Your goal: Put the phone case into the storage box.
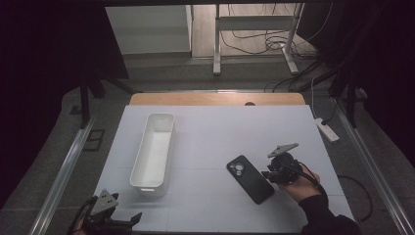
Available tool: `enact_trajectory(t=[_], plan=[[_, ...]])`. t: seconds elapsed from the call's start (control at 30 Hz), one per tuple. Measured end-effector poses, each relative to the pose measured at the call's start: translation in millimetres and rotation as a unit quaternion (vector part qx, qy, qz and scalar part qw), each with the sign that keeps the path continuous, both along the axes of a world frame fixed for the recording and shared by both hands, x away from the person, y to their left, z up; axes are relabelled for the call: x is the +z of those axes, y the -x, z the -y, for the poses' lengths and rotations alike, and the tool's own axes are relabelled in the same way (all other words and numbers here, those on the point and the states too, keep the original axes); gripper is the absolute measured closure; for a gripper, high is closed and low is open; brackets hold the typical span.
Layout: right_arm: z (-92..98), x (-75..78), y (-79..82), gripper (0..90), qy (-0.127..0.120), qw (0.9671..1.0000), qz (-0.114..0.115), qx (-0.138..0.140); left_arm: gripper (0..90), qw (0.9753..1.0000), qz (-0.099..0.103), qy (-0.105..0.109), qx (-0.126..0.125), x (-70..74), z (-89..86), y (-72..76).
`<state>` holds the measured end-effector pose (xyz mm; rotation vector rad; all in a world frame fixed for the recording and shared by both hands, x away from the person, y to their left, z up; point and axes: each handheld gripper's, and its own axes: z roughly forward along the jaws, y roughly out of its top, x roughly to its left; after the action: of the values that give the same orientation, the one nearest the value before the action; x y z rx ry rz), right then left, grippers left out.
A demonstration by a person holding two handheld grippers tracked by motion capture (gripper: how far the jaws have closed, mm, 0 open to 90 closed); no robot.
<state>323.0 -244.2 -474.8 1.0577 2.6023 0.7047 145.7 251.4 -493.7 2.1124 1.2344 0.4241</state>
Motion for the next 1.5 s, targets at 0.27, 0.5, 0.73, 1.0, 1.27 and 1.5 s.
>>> enact_trajectory(t=[0.27, 0.5, 0.73, 1.0, 1.27, 1.5], plan=[[-2.7, 8.4, 7.4, 34.8, -0.014, 0.9994, 0.031, -0.007, 1.5, 1.0, 0.0, 0.0, 0.0, 0.0, 0.1, 0.1], [-0.3, 7.1, 7.5, 10.3, -0.027, 0.9985, 0.032, -0.034, 1.5, 1.0, -0.001, -0.002, 0.001, -0.1, 0.2, -0.2], [1.4, 5.2, 6.8, 0.3, -0.049, 0.9975, 0.021, -0.047, 1.6, 1.0, -0.001, -0.003, 0.0, -0.1, 0.4, -0.1], [-4.2, 5.2, 8.9, 0.0, -0.058, 0.9968, 0.016, -0.052, 1.6, 1.0, -0.001, -0.004, 0.0, -0.2, 0.5, -0.3], [-15.6, 5.9, 10.8, 0.0, -0.052, 0.9976, 0.013, -0.043, 1.6, 1.0, -0.002, -0.005, 0.0, -0.2, 0.6, -0.4], [-24.3, 3.3, 11.6, 0.0, -0.046, 0.9981, 0.007, -0.039, 1.6, 1.0, -0.002, -0.005, 0.0, -0.2, 0.6, -0.4]])
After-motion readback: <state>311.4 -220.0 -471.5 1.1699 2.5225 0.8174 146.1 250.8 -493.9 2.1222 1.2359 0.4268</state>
